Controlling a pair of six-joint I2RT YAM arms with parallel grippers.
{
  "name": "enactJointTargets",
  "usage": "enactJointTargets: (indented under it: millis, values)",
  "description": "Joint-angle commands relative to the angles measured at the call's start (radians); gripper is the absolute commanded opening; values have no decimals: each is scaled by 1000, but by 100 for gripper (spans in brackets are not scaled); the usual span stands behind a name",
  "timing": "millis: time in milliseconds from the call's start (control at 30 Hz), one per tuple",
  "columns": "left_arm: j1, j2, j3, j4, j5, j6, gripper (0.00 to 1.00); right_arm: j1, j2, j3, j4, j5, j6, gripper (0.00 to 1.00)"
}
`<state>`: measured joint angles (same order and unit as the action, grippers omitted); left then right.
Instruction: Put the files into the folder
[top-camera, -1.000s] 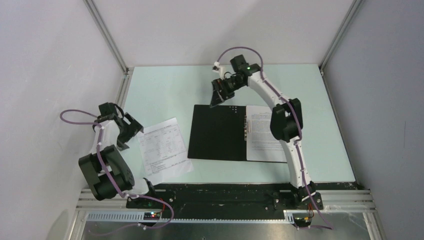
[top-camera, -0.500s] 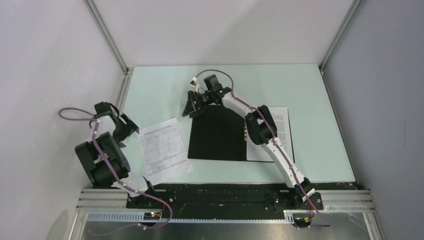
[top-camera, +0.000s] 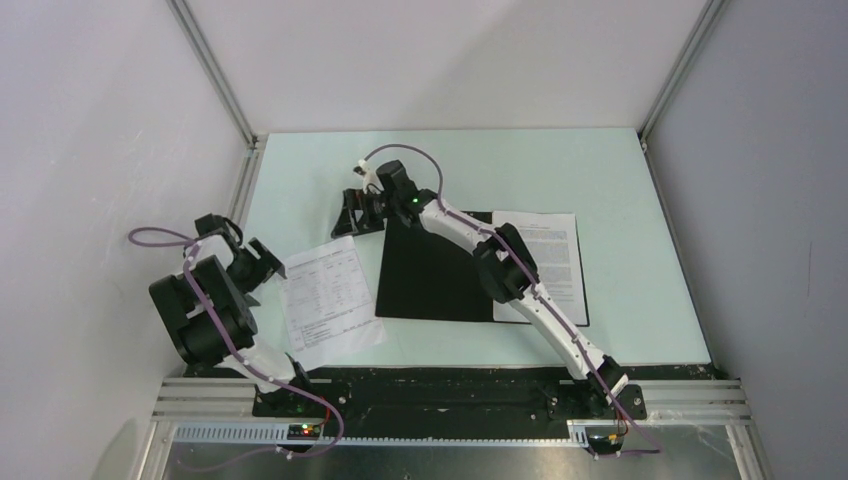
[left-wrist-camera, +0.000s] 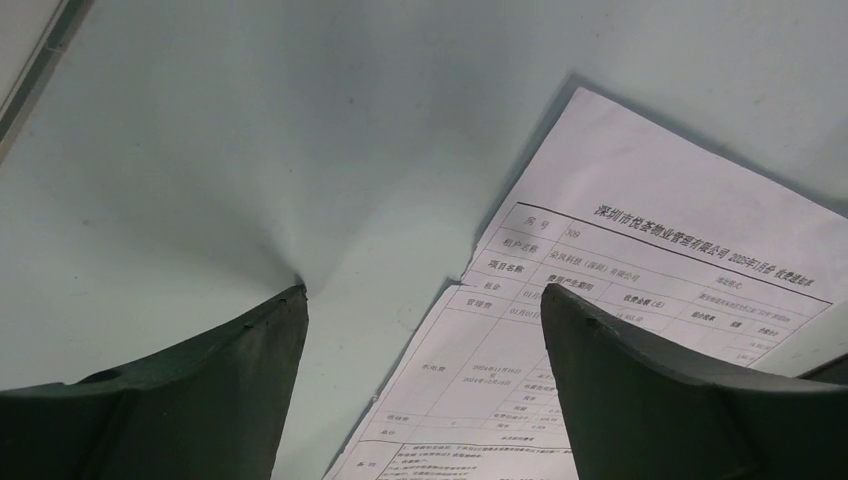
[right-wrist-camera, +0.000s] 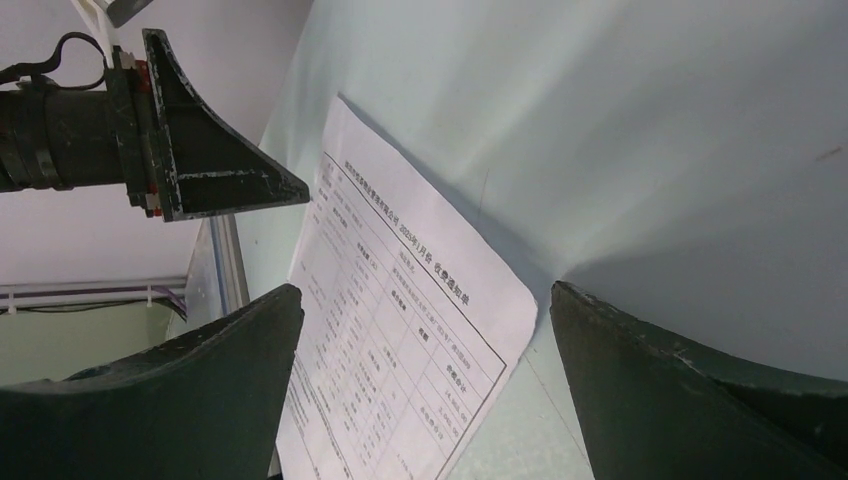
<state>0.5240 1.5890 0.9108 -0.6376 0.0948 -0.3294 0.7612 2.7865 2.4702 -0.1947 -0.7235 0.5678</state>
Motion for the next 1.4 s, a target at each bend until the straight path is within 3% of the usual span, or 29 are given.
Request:
enactJointTargets:
  millis: [0,267,467,633,833,900,933,1167,1367]
  values:
    - [8,9,-18,21,42,12,91,12,47,28,50,45,31,98]
    - [8,28,-33,31,75,4,89,35,61,-16,124,-82,78,88]
    - [8,51,-29,41,117,-4,85,13,34,-56,174,-203,91,66]
    - [8,49,-37,52,126,-11,84,7,6,-86,184,-269,85,57]
    - [8,31,-42,56,129,-12,84,25,-20,-110,171,-287,80,23]
    - [8,12,-39,55,130,-12,85,26,-43,-108,154,-283,58,3]
    - [8,-2,-38,54,129,-13,85,24,-63,-106,145,-274,46,0]
    - [-2,-152,4,35,162,-51,87,-46,-206,-104,78,-269,-46,0]
    - [-140,-271,151,18,156,1,89,-147,-343,-105,-19,-211,-112,0]
